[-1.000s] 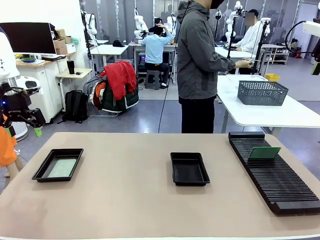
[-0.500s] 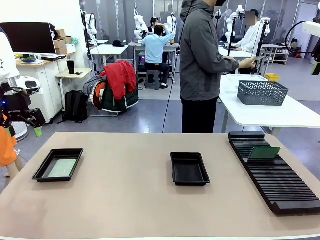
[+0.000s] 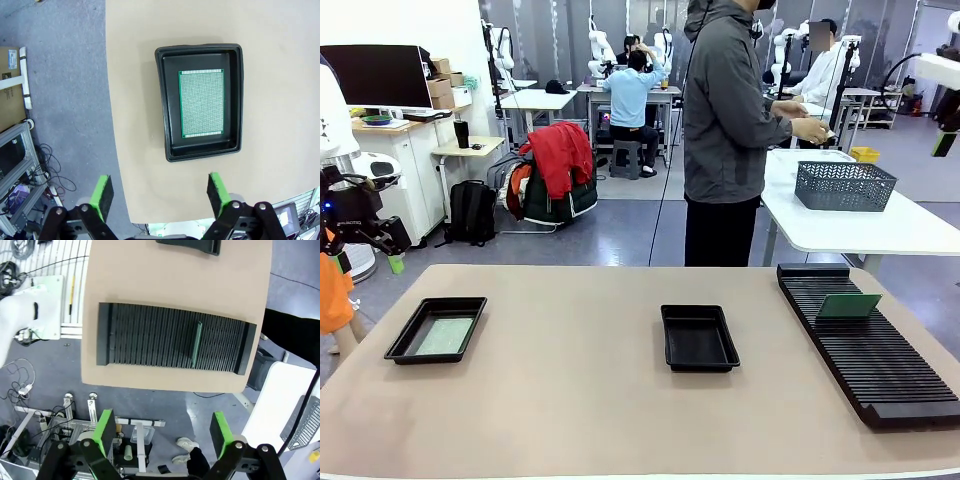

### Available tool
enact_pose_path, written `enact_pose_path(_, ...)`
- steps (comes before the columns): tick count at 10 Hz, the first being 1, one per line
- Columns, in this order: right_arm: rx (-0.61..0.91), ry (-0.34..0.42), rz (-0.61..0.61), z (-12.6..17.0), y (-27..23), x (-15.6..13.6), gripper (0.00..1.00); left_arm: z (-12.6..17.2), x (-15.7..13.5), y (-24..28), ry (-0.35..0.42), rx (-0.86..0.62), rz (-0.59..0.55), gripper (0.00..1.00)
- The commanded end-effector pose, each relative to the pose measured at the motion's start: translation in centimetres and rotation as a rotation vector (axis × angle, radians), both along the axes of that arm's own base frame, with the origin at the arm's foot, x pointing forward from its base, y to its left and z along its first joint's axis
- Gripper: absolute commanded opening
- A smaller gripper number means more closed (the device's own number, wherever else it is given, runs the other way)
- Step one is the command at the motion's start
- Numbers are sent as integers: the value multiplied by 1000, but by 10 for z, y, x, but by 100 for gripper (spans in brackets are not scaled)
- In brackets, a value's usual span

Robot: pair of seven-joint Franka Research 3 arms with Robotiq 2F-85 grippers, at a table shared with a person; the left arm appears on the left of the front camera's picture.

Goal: Inspect and transfer BCBs to ESD trays.
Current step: Pick up the Blank PCB from the PCB Rack and place it in the right ESD tray.

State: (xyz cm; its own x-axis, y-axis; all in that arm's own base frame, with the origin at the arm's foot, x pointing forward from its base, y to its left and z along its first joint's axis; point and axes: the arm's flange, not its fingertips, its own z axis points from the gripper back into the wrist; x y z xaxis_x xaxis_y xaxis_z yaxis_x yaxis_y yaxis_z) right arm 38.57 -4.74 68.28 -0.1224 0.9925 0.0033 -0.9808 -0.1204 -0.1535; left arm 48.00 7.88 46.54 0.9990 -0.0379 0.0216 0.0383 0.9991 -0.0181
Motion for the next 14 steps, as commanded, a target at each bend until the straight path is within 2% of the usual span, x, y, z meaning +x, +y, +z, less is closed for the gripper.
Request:
enact_pose_path(1, 32, -33, 11, -35, -8, 13, 100, -1, -1, 0, -6, 2, 1, 100)
enact_pose_path(8, 39, -85, -6, -143, -11, 67, 100, -1, -1, 0, -6, 2, 1, 100)
enact_pose_path(14, 51, -77, -34, -225, -10, 103, 100, -1, -1, 0, -6, 2, 1, 100)
